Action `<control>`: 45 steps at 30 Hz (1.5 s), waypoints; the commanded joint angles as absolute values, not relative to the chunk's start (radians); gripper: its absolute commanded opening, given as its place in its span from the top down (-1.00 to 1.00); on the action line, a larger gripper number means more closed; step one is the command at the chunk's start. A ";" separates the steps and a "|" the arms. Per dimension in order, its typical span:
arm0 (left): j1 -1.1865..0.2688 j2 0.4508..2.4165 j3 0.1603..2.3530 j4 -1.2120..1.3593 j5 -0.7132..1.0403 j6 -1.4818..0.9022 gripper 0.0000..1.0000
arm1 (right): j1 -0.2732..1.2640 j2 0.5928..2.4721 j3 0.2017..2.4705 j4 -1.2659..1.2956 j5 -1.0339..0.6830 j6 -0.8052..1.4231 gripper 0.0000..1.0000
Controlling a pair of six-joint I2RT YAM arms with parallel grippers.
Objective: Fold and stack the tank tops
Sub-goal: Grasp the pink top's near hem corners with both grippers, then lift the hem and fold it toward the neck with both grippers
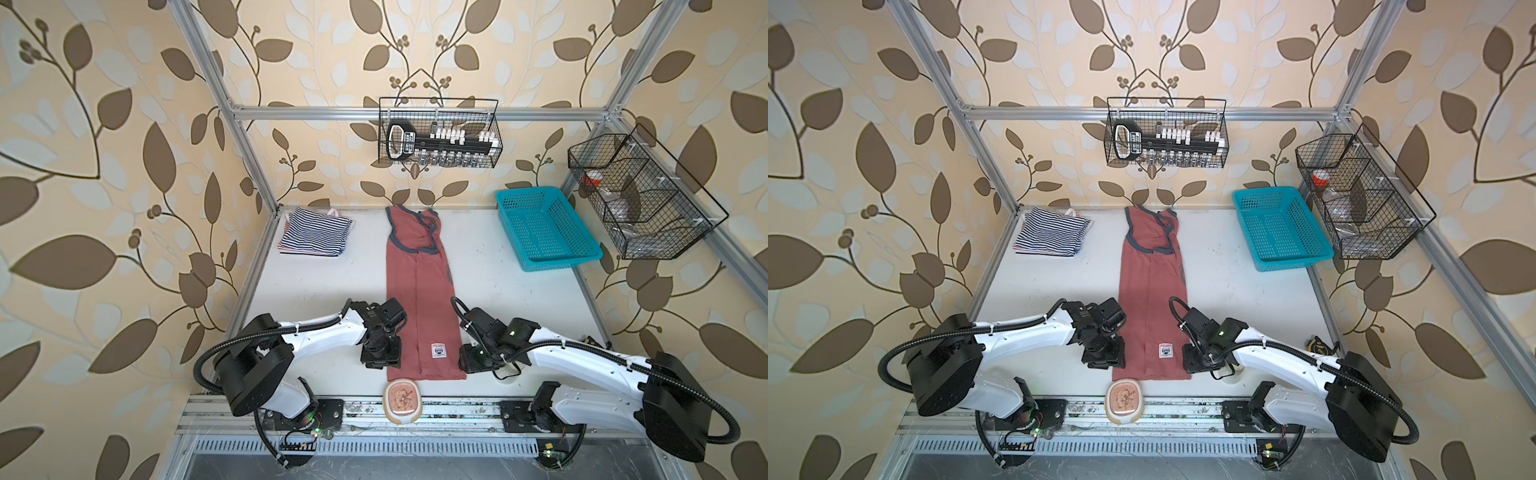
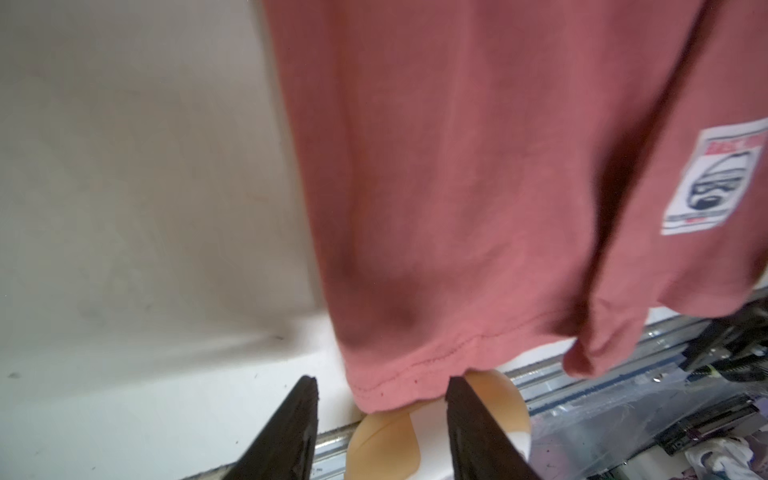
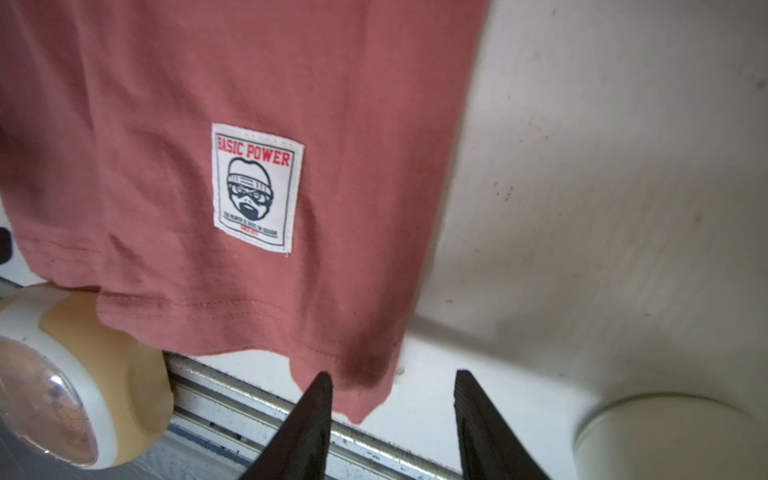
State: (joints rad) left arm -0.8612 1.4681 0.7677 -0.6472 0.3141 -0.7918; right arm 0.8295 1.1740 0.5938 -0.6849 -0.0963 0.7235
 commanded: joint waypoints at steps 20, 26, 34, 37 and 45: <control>-0.939 1.511 0.682 -0.545 0.317 -0.961 0.35 | 0.838 1.183 0.486 -0.574 -0.186 0.790 0.19; -0.939 1.518 0.687 -0.537 0.298 -0.974 0.70 | 0.839 1.196 0.488 -0.555 -0.196 0.789 0.48; -0.939 1.519 0.726 -0.556 0.260 -0.970 1.00 | 0.841 1.175 0.502 -0.547 -0.186 0.796 1.00; -0.939 1.516 0.754 -0.578 0.237 -0.963 1.00 | 0.841 1.149 0.527 -0.564 -0.159 0.792 1.00; -0.937 1.446 0.852 -0.689 0.128 -0.957 1.00 | 0.841 1.065 0.605 -0.619 -0.116 0.785 1.00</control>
State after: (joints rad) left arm -0.9306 1.4940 0.7937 -0.6109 0.2176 -0.9710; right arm 0.8360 1.0870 0.5602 -0.5873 -0.1497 0.7845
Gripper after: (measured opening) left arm 0.056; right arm 0.048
